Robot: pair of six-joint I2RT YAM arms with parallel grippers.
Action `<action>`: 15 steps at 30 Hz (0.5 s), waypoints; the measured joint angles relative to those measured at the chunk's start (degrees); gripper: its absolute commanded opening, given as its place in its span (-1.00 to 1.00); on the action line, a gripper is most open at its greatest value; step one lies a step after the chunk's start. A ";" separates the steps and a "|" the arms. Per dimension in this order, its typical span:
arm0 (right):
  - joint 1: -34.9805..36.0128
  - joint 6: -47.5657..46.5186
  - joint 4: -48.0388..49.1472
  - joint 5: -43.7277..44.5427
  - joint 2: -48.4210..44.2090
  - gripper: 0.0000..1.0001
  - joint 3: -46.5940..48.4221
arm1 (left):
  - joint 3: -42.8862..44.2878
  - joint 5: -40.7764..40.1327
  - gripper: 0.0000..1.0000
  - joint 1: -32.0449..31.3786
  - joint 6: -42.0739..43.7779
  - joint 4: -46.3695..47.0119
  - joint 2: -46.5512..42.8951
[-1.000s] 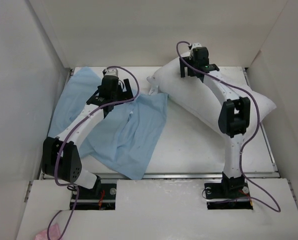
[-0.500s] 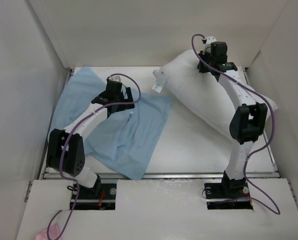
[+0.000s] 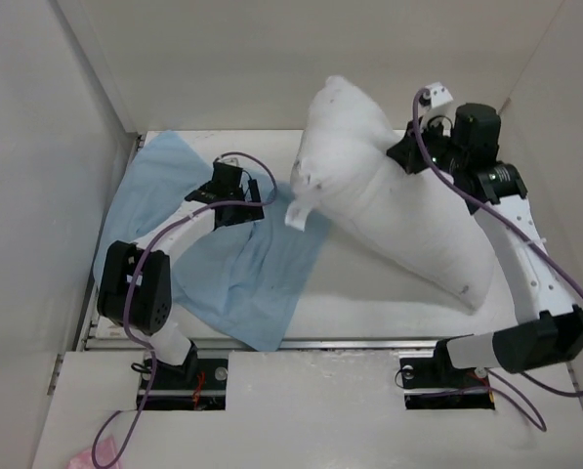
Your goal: Put the pillow into the pillowcase
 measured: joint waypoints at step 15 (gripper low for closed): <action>23.58 0.63 -1.29 -7.39 2.36 -1.00 -23.30 | 8.22 -3.13 0.89 15.80 -7.43 -2.32 2.99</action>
